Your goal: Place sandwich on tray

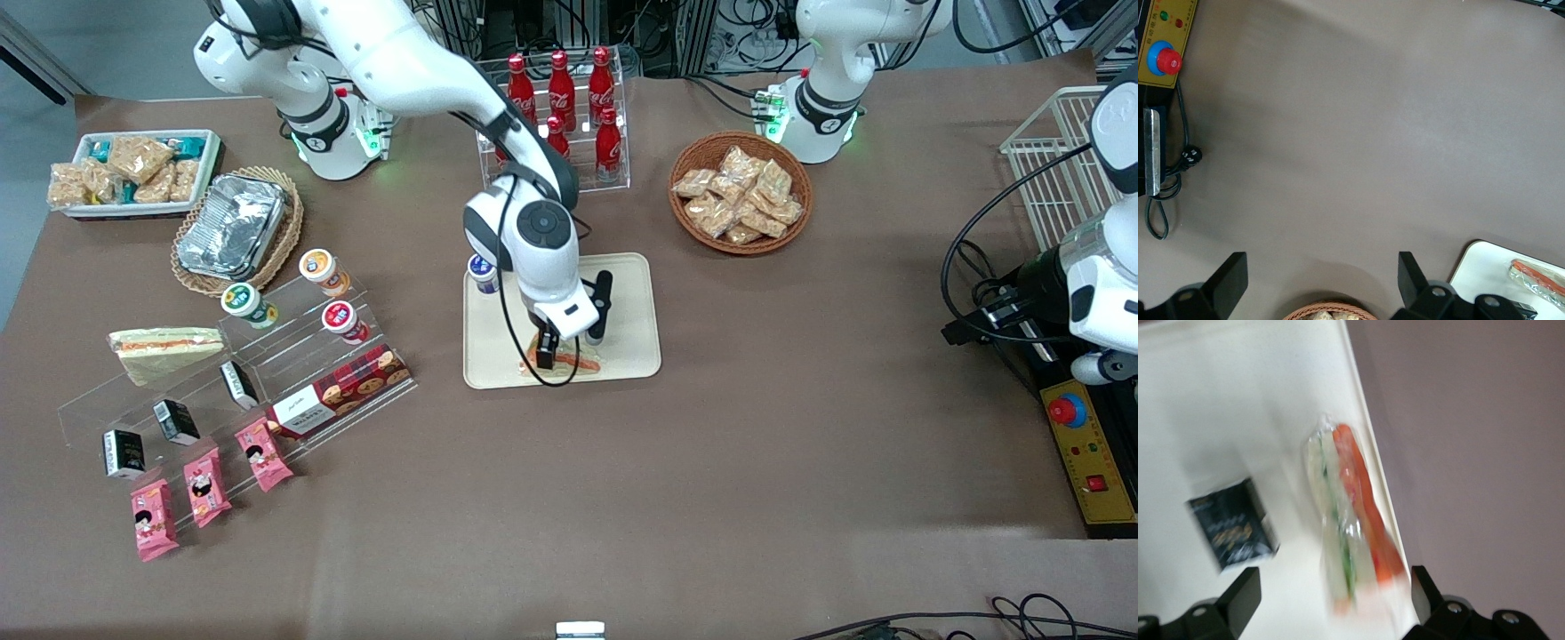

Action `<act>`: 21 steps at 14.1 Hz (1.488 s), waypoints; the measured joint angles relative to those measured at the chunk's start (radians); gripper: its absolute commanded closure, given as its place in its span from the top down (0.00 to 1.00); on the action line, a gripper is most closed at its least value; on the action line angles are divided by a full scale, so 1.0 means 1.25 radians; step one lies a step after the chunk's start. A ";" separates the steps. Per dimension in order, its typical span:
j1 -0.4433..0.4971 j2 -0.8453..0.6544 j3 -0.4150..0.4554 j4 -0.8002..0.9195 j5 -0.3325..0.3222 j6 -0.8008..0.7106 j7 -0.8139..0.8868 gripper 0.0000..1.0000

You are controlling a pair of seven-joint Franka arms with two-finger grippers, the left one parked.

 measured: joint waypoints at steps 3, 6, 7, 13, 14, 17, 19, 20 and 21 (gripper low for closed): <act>-0.003 -0.106 -0.061 0.000 -0.001 -0.084 0.042 1.00; -0.011 -0.183 -0.158 -0.001 -0.001 -0.150 0.093 1.00; -0.013 -0.206 -0.193 -0.001 -0.001 -0.174 0.118 1.00; -0.020 -0.312 -0.456 -0.003 -0.002 -0.239 0.150 1.00; -0.021 -0.323 -0.496 -0.004 -0.002 -0.244 0.151 1.00; -0.022 -0.356 -0.584 -0.005 -0.001 -0.262 0.161 1.00; -0.021 -0.381 -0.615 -0.003 -0.001 -0.296 0.224 1.00; -0.021 -0.394 -0.622 -0.001 -0.001 -0.316 0.280 1.00; -0.021 -0.407 -0.625 0.000 -0.001 -0.337 0.336 1.00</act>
